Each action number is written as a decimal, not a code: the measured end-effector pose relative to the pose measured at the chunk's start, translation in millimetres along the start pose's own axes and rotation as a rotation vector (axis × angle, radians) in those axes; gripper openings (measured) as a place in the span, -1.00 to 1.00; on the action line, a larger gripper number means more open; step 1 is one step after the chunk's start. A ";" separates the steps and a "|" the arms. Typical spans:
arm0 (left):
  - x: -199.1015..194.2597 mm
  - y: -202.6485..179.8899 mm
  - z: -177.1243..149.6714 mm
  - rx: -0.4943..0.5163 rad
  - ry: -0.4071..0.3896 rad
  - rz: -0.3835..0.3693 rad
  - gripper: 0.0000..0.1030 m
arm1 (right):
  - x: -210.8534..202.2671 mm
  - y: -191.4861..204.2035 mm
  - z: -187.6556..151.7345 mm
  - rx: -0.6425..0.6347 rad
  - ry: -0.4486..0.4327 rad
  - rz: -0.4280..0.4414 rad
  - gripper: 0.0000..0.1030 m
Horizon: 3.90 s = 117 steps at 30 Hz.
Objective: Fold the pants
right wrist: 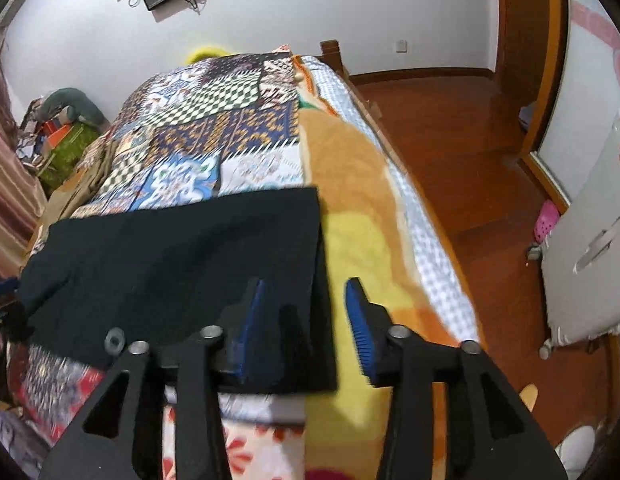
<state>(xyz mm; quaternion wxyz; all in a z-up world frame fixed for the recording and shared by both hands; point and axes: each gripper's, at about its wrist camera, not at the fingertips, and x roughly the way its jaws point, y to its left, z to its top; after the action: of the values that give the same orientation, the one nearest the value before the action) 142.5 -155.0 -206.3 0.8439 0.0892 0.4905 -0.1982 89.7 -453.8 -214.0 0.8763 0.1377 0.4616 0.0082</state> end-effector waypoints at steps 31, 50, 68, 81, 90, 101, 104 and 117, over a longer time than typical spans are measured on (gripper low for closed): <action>-46.2 75.4 -23.7 -0.197 -0.048 -0.086 0.35 | 22.3 14.7 -35.8 -0.012 0.084 -0.025 -0.55; -50.2 304.0 -50.3 -0.528 -0.093 0.205 0.35 | 44.9 232.6 79.9 -0.431 -0.001 0.196 -0.21; 25.2 344.0 -53.2 -0.511 0.049 0.081 0.48 | 170.2 412.3 71.6 -0.757 0.283 0.414 0.04; 21.1 326.7 -40.5 -0.422 -0.013 0.149 -0.18 | 197.8 433.5 62.7 -0.762 0.449 0.456 -0.24; 2.8 317.1 -37.8 -0.348 -0.076 0.231 -0.55 | 185.4 440.0 68.2 -0.719 0.348 0.497 -0.89; 24.7 340.0 -28.2 -0.349 -0.031 0.287 -0.59 | 193.3 442.1 79.7 -0.729 0.254 0.410 -0.90; 14.9 339.1 -27.3 -0.353 -0.026 0.305 -0.48 | 191.7 435.0 82.1 -0.691 0.290 0.395 -0.77; -79.4 322.9 -70.5 -0.430 -0.127 0.263 0.08 | 80.4 333.7 98.5 -0.560 0.084 0.340 -0.24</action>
<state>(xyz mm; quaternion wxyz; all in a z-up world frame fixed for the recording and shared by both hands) 188.0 181.3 -187.4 0.8912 -0.0418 0.4514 0.0170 253.3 -144.4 -143.0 0.8463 -0.0340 0.4476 0.2869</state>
